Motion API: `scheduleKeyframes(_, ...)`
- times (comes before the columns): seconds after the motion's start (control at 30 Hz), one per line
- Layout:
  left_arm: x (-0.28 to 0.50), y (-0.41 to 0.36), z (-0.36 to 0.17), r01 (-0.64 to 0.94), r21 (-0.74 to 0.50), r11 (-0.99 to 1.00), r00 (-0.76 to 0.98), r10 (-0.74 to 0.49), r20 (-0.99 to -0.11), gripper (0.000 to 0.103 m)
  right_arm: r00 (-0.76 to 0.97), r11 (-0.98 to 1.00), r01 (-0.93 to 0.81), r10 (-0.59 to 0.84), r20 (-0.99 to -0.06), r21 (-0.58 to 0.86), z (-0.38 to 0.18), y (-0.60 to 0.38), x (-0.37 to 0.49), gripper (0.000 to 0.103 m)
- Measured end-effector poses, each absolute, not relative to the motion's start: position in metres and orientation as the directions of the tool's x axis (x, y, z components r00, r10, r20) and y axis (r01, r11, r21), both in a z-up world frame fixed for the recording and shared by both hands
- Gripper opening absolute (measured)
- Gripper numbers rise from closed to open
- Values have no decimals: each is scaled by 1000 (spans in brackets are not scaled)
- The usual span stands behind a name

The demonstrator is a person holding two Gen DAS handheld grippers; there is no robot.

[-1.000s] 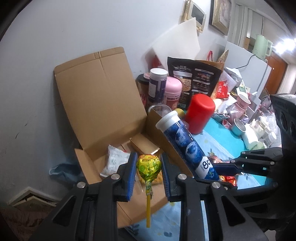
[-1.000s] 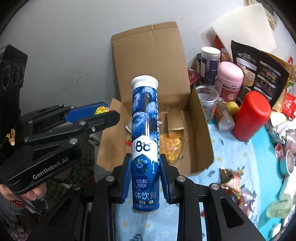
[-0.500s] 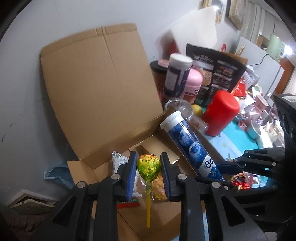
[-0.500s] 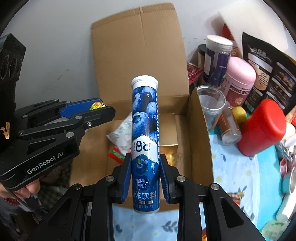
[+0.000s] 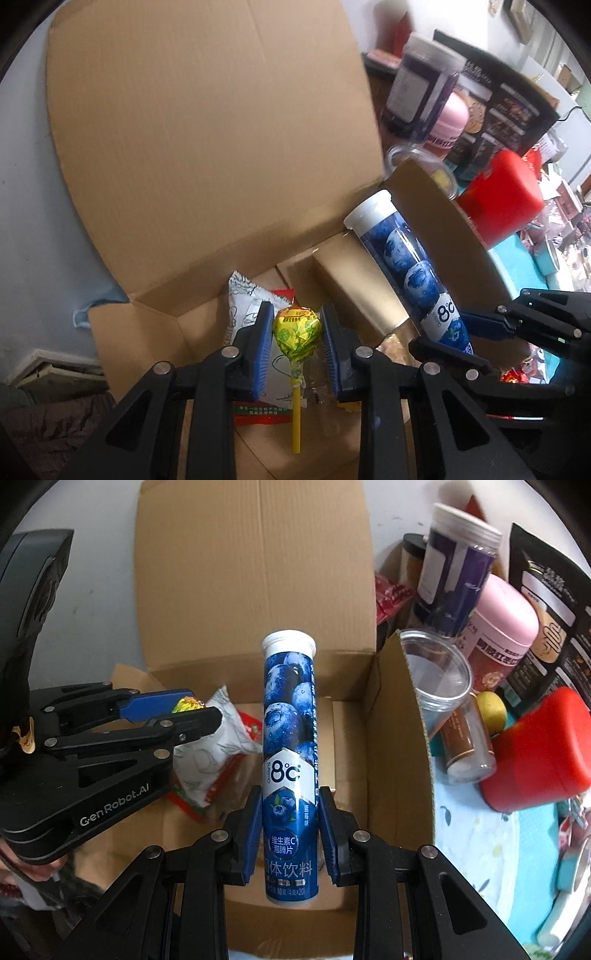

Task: Organize snacks
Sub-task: 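Lower the lollipop into the box with left tool while right tool drops the tube in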

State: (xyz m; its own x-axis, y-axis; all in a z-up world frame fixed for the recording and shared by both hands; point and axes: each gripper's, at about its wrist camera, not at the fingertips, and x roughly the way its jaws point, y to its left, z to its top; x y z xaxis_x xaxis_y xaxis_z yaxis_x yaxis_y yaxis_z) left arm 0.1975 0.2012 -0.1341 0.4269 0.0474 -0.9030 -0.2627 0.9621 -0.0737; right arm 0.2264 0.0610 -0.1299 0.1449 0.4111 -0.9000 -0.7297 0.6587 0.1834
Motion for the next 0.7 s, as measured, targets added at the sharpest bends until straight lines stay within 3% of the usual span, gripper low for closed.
scheduleKeyframes(0.47, 202, 210, -165, -344, -33, 938, 350, 95, -932, 26, 115, 646, -748, 352, -929, 152, -156, 79, 224, 29)
scheduleKeyframes(0.53, 202, 210, -166, -353, -22, 935, 342, 107, -934, 27, 114, 653, -743, 336, -935, 144, -158, 78, 224, 34)
scheduleKeyframes(0.6, 201, 209, -166, -363, -10, 932, 333, 120, -935, 34, 116, 662, -737, 323, -939, 137, -158, 76, 224, 45)
scheduleKeyframes(0.67, 204, 206, -167, -369, -14, 930, 327, 115, -938, 65, 115, 667, -733, 313, -943, 132, -159, 73, 224, 53)
scheduleKeyframes(0.7, 203, 205, -166, -371, -19, 929, 329, 113, -938, 74, 114, 668, -733, 309, -944, 130, -159, 72, 223, 54)
